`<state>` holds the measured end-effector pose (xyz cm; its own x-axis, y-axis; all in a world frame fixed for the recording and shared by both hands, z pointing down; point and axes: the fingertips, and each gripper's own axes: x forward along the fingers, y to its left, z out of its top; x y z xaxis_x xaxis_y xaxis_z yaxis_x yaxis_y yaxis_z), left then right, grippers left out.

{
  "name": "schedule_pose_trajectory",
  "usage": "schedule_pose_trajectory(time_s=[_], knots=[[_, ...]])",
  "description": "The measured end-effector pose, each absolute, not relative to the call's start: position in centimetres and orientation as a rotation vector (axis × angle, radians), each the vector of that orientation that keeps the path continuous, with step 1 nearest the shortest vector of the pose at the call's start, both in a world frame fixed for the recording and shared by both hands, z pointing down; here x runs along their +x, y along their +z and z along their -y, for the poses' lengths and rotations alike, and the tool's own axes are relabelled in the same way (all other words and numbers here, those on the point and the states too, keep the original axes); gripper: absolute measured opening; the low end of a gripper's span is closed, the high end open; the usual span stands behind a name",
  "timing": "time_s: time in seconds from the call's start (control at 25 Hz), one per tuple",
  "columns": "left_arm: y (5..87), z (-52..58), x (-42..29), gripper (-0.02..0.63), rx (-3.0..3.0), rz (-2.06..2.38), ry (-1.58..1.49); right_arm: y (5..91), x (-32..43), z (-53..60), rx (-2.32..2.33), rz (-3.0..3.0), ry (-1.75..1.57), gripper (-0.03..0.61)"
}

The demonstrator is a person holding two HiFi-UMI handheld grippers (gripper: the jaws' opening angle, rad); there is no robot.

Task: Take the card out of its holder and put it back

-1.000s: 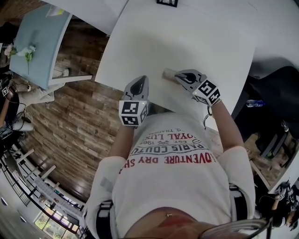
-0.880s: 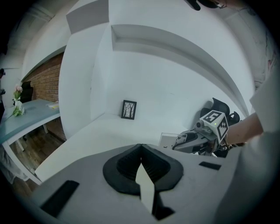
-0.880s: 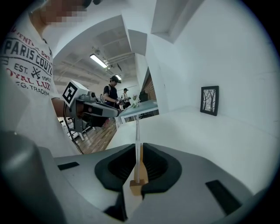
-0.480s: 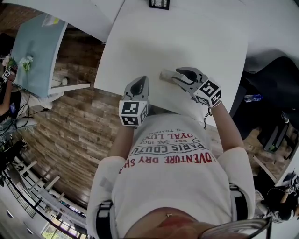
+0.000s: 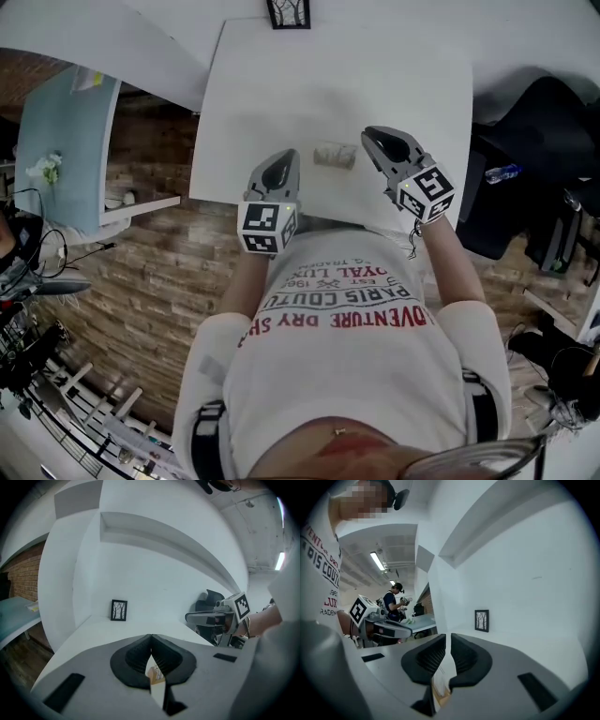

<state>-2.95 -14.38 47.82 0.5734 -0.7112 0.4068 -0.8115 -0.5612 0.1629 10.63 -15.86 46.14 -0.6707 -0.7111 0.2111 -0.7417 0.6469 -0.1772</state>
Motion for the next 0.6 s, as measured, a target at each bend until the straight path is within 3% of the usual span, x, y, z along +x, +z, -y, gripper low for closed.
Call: schedule_pose_trajectory(time_s=[0.32, 0.6], knots=[[46.9, 14.2, -2.6, 0.025, 2.553, 1.161, 0.42, 46.8, 15.8, 14.1, 1.709, 2.387, 0.411, 0.038], [47.1, 14.2, -1.9, 0.025, 2.604, 1.075, 0.431, 48.2, 16.6, 11.5, 1.88, 2.244, 0.418, 0.026]])
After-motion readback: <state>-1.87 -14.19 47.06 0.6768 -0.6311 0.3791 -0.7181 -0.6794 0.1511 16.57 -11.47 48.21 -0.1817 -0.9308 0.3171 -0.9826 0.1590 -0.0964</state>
